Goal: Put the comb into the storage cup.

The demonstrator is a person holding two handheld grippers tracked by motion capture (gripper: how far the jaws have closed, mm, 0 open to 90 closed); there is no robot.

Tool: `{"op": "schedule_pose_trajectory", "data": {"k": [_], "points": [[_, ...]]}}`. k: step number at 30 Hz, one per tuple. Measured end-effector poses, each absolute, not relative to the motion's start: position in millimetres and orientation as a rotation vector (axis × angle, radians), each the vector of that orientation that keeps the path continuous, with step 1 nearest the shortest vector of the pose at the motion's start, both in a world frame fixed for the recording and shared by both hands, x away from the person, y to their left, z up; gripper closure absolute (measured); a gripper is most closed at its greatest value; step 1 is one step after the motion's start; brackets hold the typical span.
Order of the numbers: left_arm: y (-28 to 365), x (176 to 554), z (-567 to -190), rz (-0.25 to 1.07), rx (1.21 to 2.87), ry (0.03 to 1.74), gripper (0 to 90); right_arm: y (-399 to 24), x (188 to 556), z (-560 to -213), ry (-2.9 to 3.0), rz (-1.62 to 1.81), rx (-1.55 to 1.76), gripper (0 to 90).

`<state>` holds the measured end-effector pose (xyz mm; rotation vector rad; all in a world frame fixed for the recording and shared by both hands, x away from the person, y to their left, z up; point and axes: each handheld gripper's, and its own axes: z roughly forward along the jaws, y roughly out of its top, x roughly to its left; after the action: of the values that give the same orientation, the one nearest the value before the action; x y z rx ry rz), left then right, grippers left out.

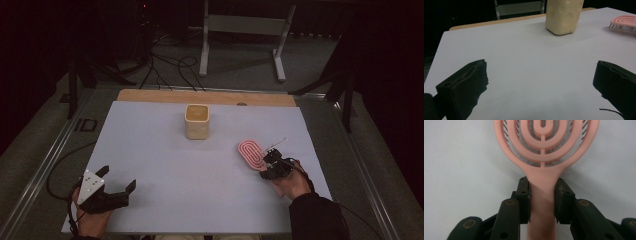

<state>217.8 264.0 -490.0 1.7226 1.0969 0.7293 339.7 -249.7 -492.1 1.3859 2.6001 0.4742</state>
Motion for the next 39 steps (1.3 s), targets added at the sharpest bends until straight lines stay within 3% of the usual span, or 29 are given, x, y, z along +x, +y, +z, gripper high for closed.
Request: {"op": "schedule_pose_trajectory", "data": {"k": [39], "points": [[253.2, 217.8, -487.6, 0.711, 1.743, 1.087, 0.2, -246.1, 305.5, -465.2, 2.407, 0.898, 1.318, 69.9]]}}
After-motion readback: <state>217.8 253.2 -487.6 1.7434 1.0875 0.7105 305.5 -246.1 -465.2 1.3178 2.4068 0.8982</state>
